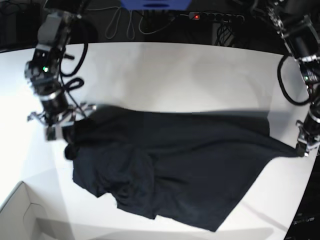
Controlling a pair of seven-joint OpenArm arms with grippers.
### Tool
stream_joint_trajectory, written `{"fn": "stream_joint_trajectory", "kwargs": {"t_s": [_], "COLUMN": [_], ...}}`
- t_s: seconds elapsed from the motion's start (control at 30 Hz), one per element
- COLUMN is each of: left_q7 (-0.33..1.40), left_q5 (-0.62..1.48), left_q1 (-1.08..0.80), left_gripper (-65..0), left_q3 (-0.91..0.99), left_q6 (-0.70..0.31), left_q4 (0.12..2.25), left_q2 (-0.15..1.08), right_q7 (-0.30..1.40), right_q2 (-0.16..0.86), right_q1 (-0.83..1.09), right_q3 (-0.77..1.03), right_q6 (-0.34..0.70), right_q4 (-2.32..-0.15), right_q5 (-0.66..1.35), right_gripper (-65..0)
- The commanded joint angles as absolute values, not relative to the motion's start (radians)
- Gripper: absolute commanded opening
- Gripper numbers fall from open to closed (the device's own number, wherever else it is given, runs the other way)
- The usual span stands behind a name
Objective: Layout the t-shirt on the table in an organized manner, then fold the t-shirt properly
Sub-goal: 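Lay the shirt flat, pulling both grippers back toward the robot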
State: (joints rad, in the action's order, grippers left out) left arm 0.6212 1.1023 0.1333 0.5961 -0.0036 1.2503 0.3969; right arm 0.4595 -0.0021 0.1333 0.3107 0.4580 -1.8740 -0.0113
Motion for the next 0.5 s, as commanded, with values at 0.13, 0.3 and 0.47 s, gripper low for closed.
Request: {"fn": "stream_joint_trajectory", "kwargs": {"t_s": [0.13,0.3,0.47], "left_q7": [0.598,0.598,0.598], "left_q5": [1.135,1.136,1.216], "left_q1": [-0.001,-0.096,-0.173], "left_gripper": [-64.9,-64.9,-64.9], "left_q3": [0.671,0.676,0.7], "left_q6": [-0.005,-0.005,-0.005], "left_q4": [1.308,1.311,1.311], "left_q2": [0.384,0.369,0.367], "right_q7": [0.414,0.412,0.412], "right_q2": [0.015,0.058,0.087], "right_q1": [0.269,0.325,0.315], "right_q3": [0.325,0.328,0.409], "right_q6": [0.452,0.455,0.599], "right_q4": [-1.831,-1.758,-1.733], "right_q5": [-0.001,-0.001,-0.001], "right_gripper": [-65.0,-65.0,-65.0]}}
